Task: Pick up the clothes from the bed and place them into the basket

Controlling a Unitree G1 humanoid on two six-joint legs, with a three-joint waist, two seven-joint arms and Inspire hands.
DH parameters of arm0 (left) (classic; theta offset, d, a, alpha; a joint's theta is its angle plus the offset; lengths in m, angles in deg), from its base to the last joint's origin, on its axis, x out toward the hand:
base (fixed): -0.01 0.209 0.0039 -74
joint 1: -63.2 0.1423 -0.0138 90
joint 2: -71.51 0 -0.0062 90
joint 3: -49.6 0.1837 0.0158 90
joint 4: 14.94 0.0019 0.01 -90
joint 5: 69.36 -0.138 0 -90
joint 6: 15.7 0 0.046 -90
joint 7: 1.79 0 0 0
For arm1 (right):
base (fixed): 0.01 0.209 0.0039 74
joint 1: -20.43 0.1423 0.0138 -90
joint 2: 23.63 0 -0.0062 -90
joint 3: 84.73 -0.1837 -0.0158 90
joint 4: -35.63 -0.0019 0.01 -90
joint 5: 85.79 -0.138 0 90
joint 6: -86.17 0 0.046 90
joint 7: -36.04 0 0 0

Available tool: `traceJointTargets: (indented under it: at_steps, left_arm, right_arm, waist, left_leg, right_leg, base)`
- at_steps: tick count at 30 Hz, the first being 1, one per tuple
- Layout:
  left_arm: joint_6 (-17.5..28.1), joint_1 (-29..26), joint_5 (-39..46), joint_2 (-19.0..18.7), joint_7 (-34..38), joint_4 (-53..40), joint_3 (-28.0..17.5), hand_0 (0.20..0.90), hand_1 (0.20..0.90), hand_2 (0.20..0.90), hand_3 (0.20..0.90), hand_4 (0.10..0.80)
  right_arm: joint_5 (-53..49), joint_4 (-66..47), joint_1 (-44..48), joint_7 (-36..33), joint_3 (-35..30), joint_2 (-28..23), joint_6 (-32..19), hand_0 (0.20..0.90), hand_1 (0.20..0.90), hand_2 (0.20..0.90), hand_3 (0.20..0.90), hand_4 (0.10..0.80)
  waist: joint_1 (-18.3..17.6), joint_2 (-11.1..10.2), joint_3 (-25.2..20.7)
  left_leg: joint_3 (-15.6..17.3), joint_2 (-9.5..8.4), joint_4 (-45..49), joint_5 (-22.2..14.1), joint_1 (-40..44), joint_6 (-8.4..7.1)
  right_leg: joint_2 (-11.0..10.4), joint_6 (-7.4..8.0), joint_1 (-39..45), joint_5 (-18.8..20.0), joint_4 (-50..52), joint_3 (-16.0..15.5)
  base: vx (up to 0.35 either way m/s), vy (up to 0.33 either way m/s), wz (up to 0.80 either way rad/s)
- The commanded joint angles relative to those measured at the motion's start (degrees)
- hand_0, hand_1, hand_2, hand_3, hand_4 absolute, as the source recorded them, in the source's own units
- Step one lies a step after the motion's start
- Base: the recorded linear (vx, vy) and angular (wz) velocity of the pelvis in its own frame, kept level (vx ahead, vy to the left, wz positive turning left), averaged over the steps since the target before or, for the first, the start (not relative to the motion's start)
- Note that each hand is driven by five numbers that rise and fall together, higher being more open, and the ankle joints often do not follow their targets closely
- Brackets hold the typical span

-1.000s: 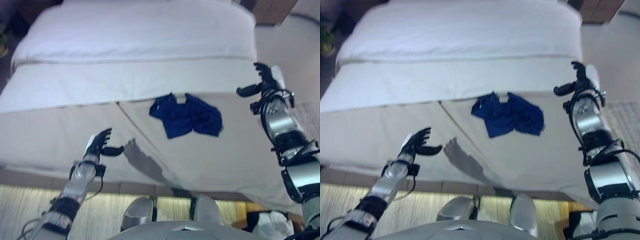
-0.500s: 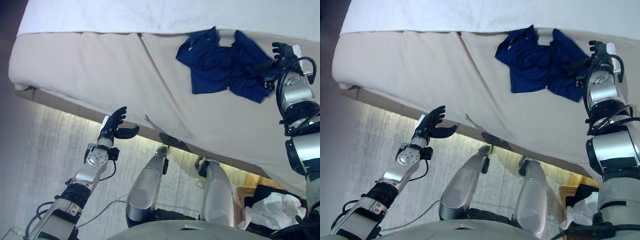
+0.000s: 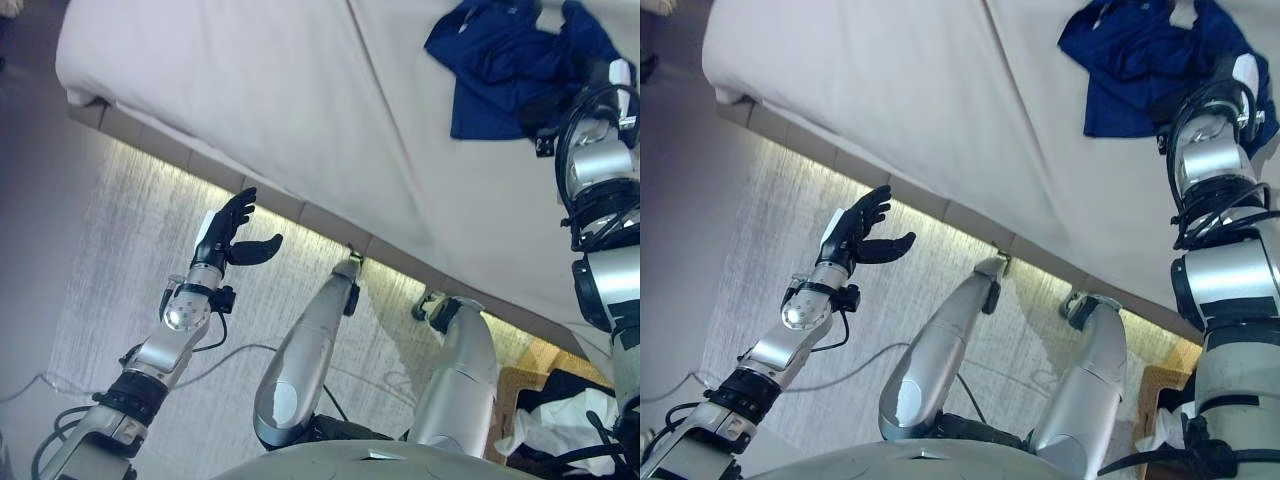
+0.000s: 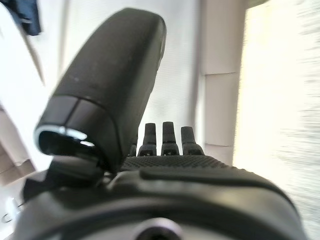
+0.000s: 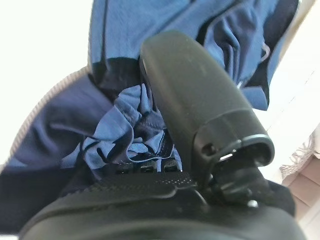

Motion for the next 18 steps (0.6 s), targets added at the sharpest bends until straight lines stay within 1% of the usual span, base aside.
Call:
traceJointTargets:
  at_steps: [1,3,5,6,7,8,9,10,13,18]
  left_arm:
    - [4.9,2.2,1.5,-1.3,1.6,-6.4,-3.8,0.9,0.9,0.9,0.9,0.8]
    - [5.2,2.8,1.4,-1.4,1.6,-6.8,-4.1,0.9,0.9,0.9,0.9,0.8]
    - [5.9,3.8,1.6,-1.8,1.6,-7.0,-4.6,0.9,0.9,0.9,0.9,0.8]
    - [5.9,4.0,1.6,-1.8,1.6,-7.2,-4.8,0.9,0.9,0.9,0.9,0.8]
    - [6.2,4.3,1.7,-2.0,1.5,-7.3,-5.0,0.9,0.9,0.9,0.9,0.8]
    - [6.2,4.4,1.6,-2.2,1.4,-7.5,-5.3,0.9,0.9,0.9,0.9,0.8]
    - [6.2,4.6,1.4,-2.3,1.3,-7.8,-5.5,0.9,0.9,0.9,0.9,0.8]
    - [6.3,5.0,1.3,-2.4,1.3,-8.2,-5.8,0.9,0.9,0.9,0.9,0.8]
    - [6.5,5.7,2.0,-3.0,1.1,-8.7,-6.6,0.9,0.9,0.9,0.9,0.8]
    - [6.9,6.2,1.6,-3.6,0.3,-8.9,-7.0,0.9,0.9,0.9,0.9,0.8]
  right_arm:
    - [-0.6,-1.7,4.5,0.4,4.3,-6.2,0.2,0.9,0.9,0.9,0.9,0.8]
    - [-1.0,-1.2,4.9,1.0,4.6,-6.7,0.7,0.9,0.9,0.9,0.9,0.8]
    - [-2.2,-0.4,6.1,1.4,5.2,-7.3,1.0,0.9,0.9,0.9,0.9,0.8]
    - [-2.3,-0.1,6.6,1.8,5.3,-7.5,1.1,0.867,0.867,0.867,0.862,0.762]
    - [-2.6,0.1,7.1,2.0,5.6,-7.8,1.3,0.749,0.749,0.749,0.724,0.624]
    - [-2.5,0.3,7.3,2.1,5.7,-8.1,1.3,0.571,0.571,0.571,0.516,0.416]
    - [-2.4,0.4,7.7,2.0,6.0,-8.3,1.5,0.366,0.366,0.366,0.277,0.177]
    - [-2.7,0.5,8.1,2.4,6.4,-8.8,1.4,0.3,0.3,0.3,0.2,0.1]
    - [-3.8,0.8,8.4,2.1,6.1,-9.7,0.2,0.3,0.3,0.3,0.2,0.1]
    - [-3.9,0.7,8.1,1.6,5.9,-10.4,-0.4,0.3,0.3,0.3,0.2,0.1]
  waist:
    - [1.1,3.4,-0.8]
    - [1.2,3.5,-0.8]
    - [1.4,3.7,-0.8]
    - [1.4,3.8,-0.8]
    - [1.5,3.8,-0.8]
    - [1.5,3.8,-0.8]
    - [1.6,3.7,-0.8]
    - [1.6,3.7,-0.8]
    - [1.6,3.5,-0.8]
    - [1.5,2.5,-0.8]
  left_leg:
    - [3.1,0.49,1.2,-2.9,-1.5,0.41]
    - [3.3,0.6,2.6,-3.3,-2.8,0.68]
    - [3.3,0.77,4.2,-3.7,-4.5,0.98]
    - [3.4,0.83,4.9,-3.9,-5.1,1.03]
    - [3.3,0.9,5.7,-4.1,-5.8,1.03]
    - [3.2,0.9,6.2,-4.2,-6.2,1.05]
    - [3.3,1.0,6.5,-4.3,-6.4,1.09]
    - [3.2,1.04,6.8,-4.4,-6.5,1.05]
    - [3.1,1.27,7.4,-4.6,-6.5,1.07]
    - [3.2,2.15,6.8,-4.8,-4.5,0.65]
  right_leg:
    - [3.0,-0.92,1.3,-5.6,6.6,-1.6]
    - [2.9,-1.05,0.0,-5.9,7.6,-1.3]
    - [3.0,-1.12,-1.7,-6.3,8.9,-0.7]
    - [2.9,-1.1,-2.3,-6.4,9.5,-0.5]
    - [2.9,-1.1,-2.9,-6.6,10.1,-0.3]
    - [2.9,-1.1,-3.2,-6.7,10.5,-0.2]
    - [3.0,-1.12,-3.4,-6.9,10.8,-0.1]
    - [3.0,-1.16,-3.5,-7.0,11.2,-0.1]
    - [3.3,-1.15,-3.3,-7.2,11.6,-0.2]
    - [3.8,-1.02,-0.7,-6.8,10.3,-1.0]
  base:
    - [0.04,-0.052,0.08]
    - [0.028,-0.036,0.44]
    - [0.02,-0.03,0.05]
    - [0.0,0.0,0.0]
    - [0.009,-0.031,0.02]
    - [0.008,-0.034,0.03]
    - [0.013,-0.031,0.02]
    - [0.0,0.0,0.0]
    - [0.012,-0.013,-0.04]
    - [0.016,-0.02,-0.12]
